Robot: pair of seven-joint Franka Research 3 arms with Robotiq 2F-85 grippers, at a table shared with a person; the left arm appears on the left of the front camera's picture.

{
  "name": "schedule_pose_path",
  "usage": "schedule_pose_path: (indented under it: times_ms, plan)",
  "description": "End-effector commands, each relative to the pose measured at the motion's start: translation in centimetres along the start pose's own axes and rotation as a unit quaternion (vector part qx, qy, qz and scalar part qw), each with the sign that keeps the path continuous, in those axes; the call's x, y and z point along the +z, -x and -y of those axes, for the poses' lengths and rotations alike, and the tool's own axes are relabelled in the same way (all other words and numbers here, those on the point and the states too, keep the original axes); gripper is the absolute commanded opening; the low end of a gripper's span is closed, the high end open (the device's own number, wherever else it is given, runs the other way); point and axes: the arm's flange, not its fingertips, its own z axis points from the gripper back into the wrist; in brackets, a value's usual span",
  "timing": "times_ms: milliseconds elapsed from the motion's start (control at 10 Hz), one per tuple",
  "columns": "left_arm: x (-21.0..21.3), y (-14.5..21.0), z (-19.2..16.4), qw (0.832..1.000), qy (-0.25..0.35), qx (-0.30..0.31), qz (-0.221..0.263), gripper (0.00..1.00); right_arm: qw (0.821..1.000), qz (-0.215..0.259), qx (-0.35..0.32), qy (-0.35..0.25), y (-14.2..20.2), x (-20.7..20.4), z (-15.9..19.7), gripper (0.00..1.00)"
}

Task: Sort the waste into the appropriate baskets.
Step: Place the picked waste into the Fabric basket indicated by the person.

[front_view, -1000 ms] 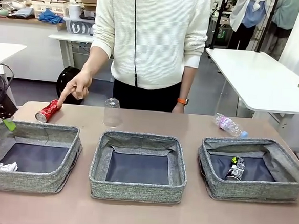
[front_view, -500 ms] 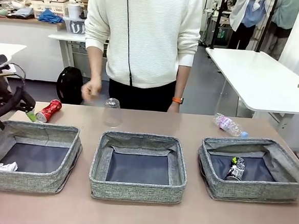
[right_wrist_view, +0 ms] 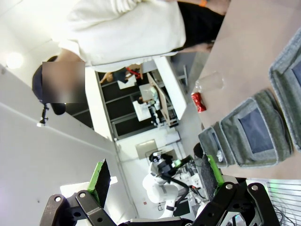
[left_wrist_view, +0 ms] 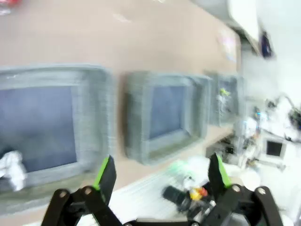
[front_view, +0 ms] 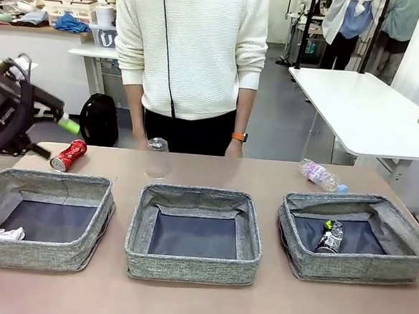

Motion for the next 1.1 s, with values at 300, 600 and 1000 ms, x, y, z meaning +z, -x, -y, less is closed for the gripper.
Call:
schedule_pose_path:
  times_ms: [300, 600, 1000]
  plan:
    - [3.7, 3.4, -4.8, 0.933, 0.350, -0.085, 0.006, 1.00, 1.000, -0.003, 0.011, -0.012, -0.2, -0.2, -0.2, 1.00]
    - [6.3, 1.7, -3.8, 0.932, 0.347, -0.094, 0.033, 1.00, 1.000, -0.003, 0.011, -0.012, -0.2, -0.2, -0.2, 1.00]
    - [6.3, 1.7, -3.8, 0.932, 0.347, -0.094, 0.033, 1.00, 1.000, -0.003, 0.011, -0.012, -0.2, -0.2, -0.2, 1.00]
